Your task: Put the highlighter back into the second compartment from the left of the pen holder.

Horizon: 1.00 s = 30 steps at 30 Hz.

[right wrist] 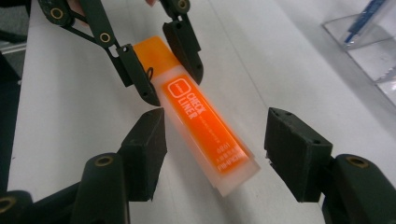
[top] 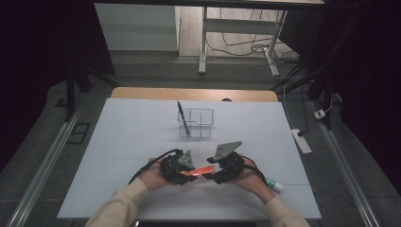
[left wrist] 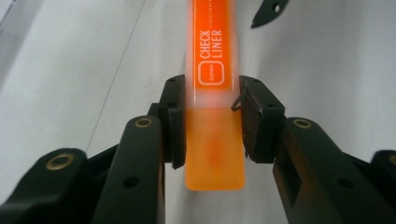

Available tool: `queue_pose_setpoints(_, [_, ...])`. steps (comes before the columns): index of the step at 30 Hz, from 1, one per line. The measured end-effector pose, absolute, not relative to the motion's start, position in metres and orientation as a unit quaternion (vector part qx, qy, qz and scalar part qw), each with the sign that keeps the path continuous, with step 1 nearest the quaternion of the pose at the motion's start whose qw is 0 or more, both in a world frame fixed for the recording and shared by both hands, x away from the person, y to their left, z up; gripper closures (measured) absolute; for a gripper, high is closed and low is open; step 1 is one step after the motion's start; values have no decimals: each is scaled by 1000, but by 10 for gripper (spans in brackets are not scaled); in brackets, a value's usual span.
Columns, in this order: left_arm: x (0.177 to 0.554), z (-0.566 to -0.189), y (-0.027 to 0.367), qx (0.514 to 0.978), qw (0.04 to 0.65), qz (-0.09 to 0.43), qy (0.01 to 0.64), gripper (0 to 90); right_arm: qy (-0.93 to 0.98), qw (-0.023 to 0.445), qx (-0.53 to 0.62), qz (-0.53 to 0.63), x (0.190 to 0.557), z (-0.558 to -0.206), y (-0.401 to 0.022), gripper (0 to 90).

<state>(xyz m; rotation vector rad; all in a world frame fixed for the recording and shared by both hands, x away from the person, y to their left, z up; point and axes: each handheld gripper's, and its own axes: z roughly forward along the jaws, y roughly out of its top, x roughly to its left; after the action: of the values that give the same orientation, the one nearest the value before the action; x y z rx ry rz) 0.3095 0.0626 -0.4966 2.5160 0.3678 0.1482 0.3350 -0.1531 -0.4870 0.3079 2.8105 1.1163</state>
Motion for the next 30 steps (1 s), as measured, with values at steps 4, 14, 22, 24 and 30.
queue_pose_setpoints(4, [309, -497, 60, 946, 291, 55, 134, 647, 932, 50, 85, 349, 334, -488, -149, 396])
queue_pose_setpoints(14, [305, -496, 55, 951, 287, 43, 109, 646, 957, 62, 13, 283, 326, -498, -139, 535])
queue_pose_setpoints(22, [304, -494, 57, 947, 301, 42, 101, 630, 960, 60, -25, 272, 322, -500, -139, 606])
queue_pose_setpoints(24, [304, -493, 58, 944, 310, 46, 107, 615, 959, 57, -29, 276, 322, -501, -139, 624])
queue_pose_setpoints(30, [306, -487, 65, 927, 335, 80, 146, 489, 952, 57, -10, 300, 326, -498, -145, 639])
